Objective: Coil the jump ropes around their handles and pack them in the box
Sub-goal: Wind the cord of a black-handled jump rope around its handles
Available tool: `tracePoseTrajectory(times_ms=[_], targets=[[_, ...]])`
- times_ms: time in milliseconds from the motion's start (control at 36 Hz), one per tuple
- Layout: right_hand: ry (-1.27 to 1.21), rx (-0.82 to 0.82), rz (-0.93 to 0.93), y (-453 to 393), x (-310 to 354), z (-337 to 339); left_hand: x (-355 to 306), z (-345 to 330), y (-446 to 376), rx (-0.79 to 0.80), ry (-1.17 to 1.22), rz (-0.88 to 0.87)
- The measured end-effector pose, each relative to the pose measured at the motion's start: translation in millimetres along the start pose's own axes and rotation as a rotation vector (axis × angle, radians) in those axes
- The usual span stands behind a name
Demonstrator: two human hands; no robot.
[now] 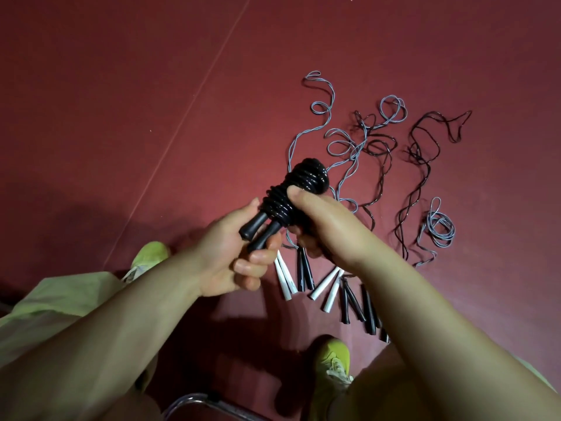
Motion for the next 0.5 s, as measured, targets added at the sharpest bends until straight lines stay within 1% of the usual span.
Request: tracePoseTrajectory(times_ms=[56,111,278,361,500], targets=[[0.079,0.011,-0.083,-0.9,-6.6,1.6,-2.5,8.4,-0.6,-0.117,-0.104,-0.026],[0.129,0.001,-0.118,-0.8,-9.0,2.5,-3.8,13.3,-0.1,-0.201,-0.193,-0.037],[0.14,-0.035,-0.184,0.4,-10.2,3.7,-8.2,17.1,1.5,-0.356,-0.364,-0.033],[0.172,-0.054,-0.243,2.2,-12.4,5.9,-7.6,20.2,1.3,-0.408,-0.397,-0.029],[0.244,-0.125,-0.303,4.9,-14.1,10.9,-13.9,27.9,3.0,-0.507,-0.526,-0.075]])
Point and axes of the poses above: each hand's wrist, its own y-axis away from the middle knuckle, its own z-axis out of the back of the hand, x = y × z, the point moved 6 cm from there along -y, towards the middle knuckle, and after that the axes turned 13 degrees about x, right-handed, at the moved point
